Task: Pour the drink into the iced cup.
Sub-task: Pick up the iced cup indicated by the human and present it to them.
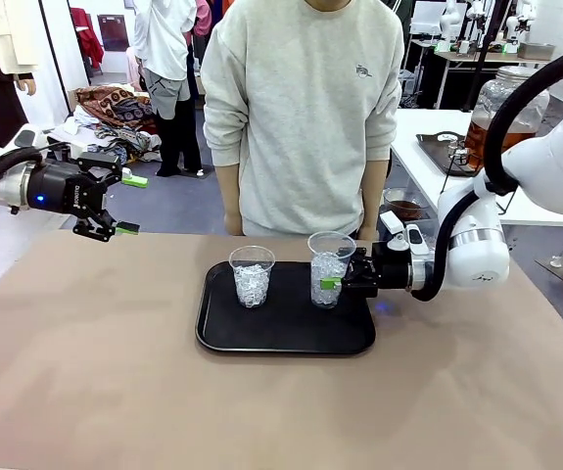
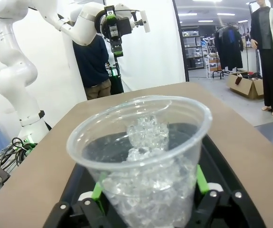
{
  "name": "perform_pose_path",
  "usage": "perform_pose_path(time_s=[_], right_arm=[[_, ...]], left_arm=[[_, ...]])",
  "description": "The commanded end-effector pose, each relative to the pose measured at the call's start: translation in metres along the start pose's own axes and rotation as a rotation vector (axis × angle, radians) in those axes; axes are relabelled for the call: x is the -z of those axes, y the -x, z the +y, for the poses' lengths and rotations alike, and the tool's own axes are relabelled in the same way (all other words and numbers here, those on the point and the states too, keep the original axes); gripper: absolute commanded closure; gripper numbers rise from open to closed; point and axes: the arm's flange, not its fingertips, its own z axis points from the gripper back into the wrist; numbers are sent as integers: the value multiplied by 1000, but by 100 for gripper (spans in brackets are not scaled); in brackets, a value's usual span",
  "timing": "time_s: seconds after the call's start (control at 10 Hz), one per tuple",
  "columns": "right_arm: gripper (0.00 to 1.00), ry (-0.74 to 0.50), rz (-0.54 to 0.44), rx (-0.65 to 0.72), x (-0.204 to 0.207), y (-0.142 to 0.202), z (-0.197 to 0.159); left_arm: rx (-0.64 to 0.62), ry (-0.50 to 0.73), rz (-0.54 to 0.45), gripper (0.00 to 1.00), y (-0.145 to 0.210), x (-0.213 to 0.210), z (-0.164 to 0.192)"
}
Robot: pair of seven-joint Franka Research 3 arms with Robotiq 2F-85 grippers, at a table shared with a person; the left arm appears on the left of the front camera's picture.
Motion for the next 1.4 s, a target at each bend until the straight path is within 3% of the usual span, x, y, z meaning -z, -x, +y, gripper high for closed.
perform_pose_path(time_s=[0.0,0.3,1.3], right_arm=[[14,8,-26,21,7,-3,-5],[14,-5,-15,42,4,-6,-4],[14,-44,-27,29,-13,-93,-25]], left_arm=[[-4,12,-10,0,0,1,-1],[-4,12,-10,0,0,1,-1],[-4,12,-10,0,0,1,-1]])
